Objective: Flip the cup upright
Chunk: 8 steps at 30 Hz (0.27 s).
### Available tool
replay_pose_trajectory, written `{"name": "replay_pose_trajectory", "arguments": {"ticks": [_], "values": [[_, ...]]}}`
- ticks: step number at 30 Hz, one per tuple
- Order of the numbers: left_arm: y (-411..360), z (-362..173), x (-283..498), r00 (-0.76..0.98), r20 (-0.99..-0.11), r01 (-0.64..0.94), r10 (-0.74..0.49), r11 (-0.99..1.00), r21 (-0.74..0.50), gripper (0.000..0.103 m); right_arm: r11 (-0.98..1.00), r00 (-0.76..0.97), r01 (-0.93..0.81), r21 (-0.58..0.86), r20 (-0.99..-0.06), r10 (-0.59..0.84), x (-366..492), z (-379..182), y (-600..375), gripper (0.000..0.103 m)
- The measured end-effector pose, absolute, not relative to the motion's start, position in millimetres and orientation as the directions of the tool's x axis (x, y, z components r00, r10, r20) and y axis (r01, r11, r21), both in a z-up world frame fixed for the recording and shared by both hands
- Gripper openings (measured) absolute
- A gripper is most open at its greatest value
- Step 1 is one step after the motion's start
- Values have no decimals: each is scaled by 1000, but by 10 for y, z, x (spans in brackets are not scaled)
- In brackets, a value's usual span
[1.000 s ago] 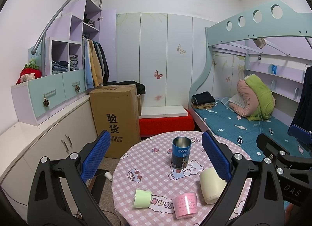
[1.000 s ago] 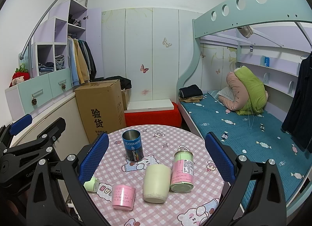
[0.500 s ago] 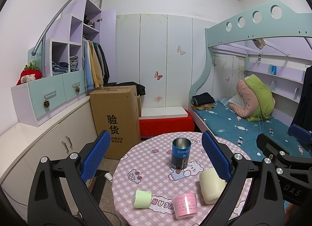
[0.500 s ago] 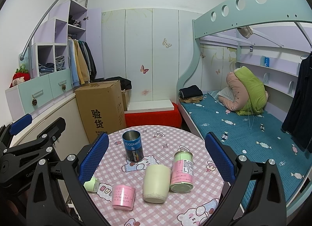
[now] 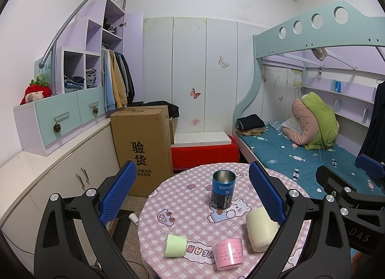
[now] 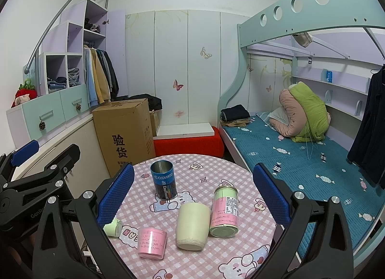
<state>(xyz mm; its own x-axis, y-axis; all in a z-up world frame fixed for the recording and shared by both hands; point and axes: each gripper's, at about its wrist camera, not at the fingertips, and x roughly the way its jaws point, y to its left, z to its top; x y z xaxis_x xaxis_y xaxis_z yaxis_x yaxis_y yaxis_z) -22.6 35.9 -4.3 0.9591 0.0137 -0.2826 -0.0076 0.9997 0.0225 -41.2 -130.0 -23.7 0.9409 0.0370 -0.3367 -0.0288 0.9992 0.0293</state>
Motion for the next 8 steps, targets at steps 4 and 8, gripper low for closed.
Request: {"name": "replay_pose_trajectory", "arguments": {"ticks": [4,8], "values": [[346,-44,-237,959,-284,-3,8,1000,18,95,999,941,-27,29,-335,35,-412,-239,-1296,95],[347,-36,-241,958,-285,-3,8,1000,18,95,999,942,-27,27,-334,34,-418,-240,-1287,95]]}}
